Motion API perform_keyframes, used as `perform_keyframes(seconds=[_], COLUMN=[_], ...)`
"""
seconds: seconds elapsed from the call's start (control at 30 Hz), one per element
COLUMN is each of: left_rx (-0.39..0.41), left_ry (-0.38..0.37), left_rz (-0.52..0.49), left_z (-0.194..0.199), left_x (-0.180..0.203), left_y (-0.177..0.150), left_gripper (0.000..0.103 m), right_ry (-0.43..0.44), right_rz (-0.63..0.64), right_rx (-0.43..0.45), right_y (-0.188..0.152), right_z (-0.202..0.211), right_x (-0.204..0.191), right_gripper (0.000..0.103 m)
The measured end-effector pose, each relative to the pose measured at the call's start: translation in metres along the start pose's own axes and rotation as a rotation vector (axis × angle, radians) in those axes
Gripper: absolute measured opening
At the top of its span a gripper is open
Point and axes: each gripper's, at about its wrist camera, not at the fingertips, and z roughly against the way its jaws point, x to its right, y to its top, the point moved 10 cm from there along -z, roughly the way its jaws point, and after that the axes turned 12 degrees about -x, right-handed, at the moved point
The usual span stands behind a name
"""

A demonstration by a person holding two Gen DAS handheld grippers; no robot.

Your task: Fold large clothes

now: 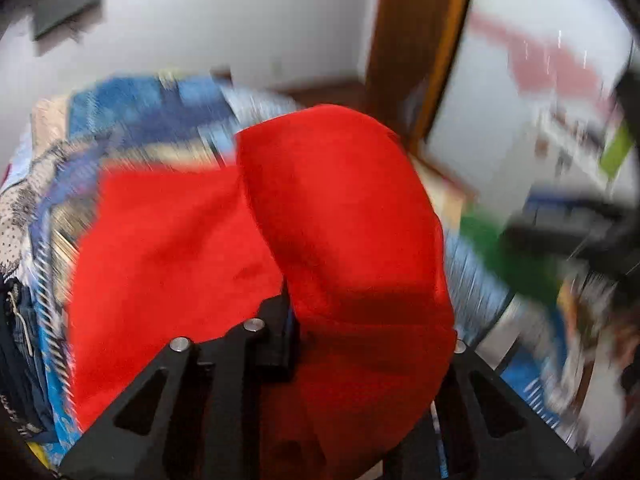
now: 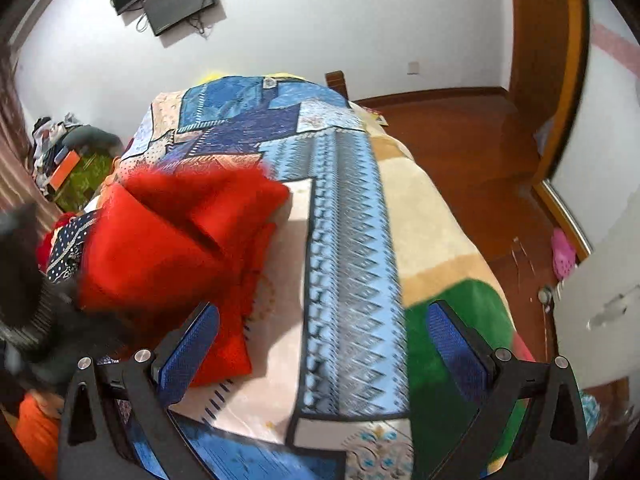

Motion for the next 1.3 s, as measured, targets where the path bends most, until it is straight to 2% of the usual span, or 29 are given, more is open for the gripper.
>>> perform_keyframes(seconds=[0.03, 0.07, 0.1, 0.13, 0.17, 0.2, 0.3, 0.43, 0.6, 0.67, 0.73, 0.8, 0.87, 0.93, 1.03, 1.13, 1.3], left_rx=[-0.034, -0.033, -0.027, -0.030, -0.039, -0.050, -0.048, -0.002, 0.098, 0.118, 0.103, 0.064, -0.020, -0.059, -0.037, -0.023, -0.017], left_ry=[0.042, 0.075, 0.088, 0.085, 0.065, 0.023, -0.065, -0.108, -0.062, -0.018, -0.002, -0.006, -0.004, -0.015, -0.060, -0.066, -0.080], left_rz=[-0.030, -0.063, -0.080, -0.096, -0.100, -0.097, -0.057, 0.018, 0.128, 0.177, 0.231, 0.268, 0.289, 0.287, 0.310, 0.319, 0.338], left_z=[-0.010, -0.011, -0.009, -0.004, 0.000, 0.005, 0.029, 0.069, 0.111, 0.117, 0.110, 0.094, 0.065, 0.048, 0.044, 0.043, 0.042], left_x=[0.004, 0.008, 0.010, 0.014, 0.016, 0.019, 0.017, -0.003, -0.055, -0.082, -0.106, -0.119, -0.127, -0.123, -0.121, -0.121, -0.118], left_y=[-0.008, -0.013, -0.015, -0.018, -0.022, -0.028, -0.054, -0.061, -0.056, -0.053, -0.053, -0.059, -0.071, -0.085, -0.097, -0.104, -0.112], left_gripper=[0.022, 0.023, 0.030, 0.041, 0.048, 0.058, 0.062, 0.074, 0.090, 0.091, 0.091, 0.091, 0.091, 0.093, 0.093, 0.096, 0.096], right_ry=[0.002, 0.005, 0.011, 0.018, 0.028, 0.033, 0.055, 0.116, 0.185, 0.202, 0.200, 0.189, 0.152, 0.115, 0.044, 0.085, 0.026], right_rz=[0.001, 0.004, 0.008, 0.015, 0.024, 0.030, 0.048, 0.076, 0.135, 0.157, 0.166, 0.169, 0.169, 0.164, 0.133, 0.066, -0.002], right_rx=[0.000, 0.000, 0.004, 0.008, 0.014, 0.019, 0.043, 0.060, 0.040, 0.012, -0.026, -0.076, -0.122, -0.155, -0.198, -0.234, -0.216], right_y=[-0.005, -0.004, -0.005, -0.006, -0.006, -0.005, 0.002, 0.013, 0.024, 0.024, 0.022, 0.017, 0.009, 0.000, -0.014, -0.030, -0.041], right_z=[0.002, 0.001, 0.003, 0.005, 0.009, 0.010, 0.017, 0.025, 0.014, 0.000, -0.020, -0.042, -0.064, -0.079, -0.095, -0.099, -0.084], right_x=[0.002, 0.003, 0.002, -0.002, -0.006, -0.010, -0.022, -0.048, -0.094, -0.111, -0.122, -0.128, -0.123, -0.111, -0.079, -0.044, 0.005], right_gripper=[0.103, 0.103, 0.103, 0.103, 0.103, 0.103, 0.103, 0.103, 0.103, 0.103, 0.103, 0.103, 0.103, 0.103, 0.103, 0.103, 0.103])
